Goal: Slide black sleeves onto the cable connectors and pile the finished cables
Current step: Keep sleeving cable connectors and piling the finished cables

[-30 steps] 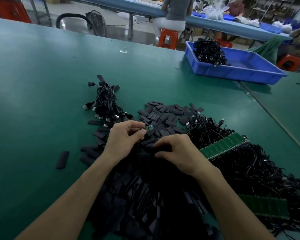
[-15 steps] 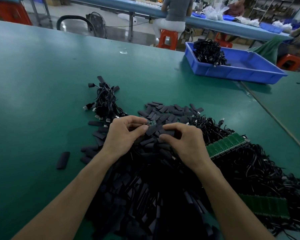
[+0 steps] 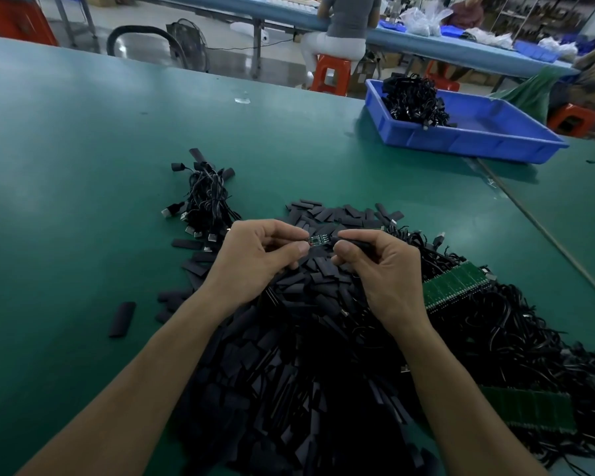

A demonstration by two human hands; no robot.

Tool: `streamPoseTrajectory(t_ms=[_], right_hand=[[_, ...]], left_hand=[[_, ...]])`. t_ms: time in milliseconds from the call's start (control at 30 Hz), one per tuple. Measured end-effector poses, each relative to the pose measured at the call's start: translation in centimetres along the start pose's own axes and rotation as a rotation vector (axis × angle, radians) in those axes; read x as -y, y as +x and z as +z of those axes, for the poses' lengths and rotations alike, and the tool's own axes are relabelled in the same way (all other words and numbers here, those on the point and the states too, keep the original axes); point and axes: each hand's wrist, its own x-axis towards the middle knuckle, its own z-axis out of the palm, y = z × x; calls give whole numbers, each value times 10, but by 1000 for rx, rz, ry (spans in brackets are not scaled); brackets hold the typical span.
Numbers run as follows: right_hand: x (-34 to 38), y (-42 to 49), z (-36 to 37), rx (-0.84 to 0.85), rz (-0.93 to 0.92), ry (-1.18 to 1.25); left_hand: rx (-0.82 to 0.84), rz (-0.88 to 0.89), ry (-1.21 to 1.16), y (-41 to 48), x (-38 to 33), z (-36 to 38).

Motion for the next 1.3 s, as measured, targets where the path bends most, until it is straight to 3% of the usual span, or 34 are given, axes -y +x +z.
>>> streamPoseTrajectory(t_ms=[500,733,1100,1300], right_hand=[[1,-3,3,3,13,28],[1,1,-1,105,21,41],[11,4,-6,311,24,55],[4,1,-1,172,-47,-42]], left_hand=[[51,-67,-104,-3,-5,1],[110,-132,-145,-3,-6,-6],[155,-80,-90,-3,-6,-5],[60,-111,26,-2,-2,-3]])
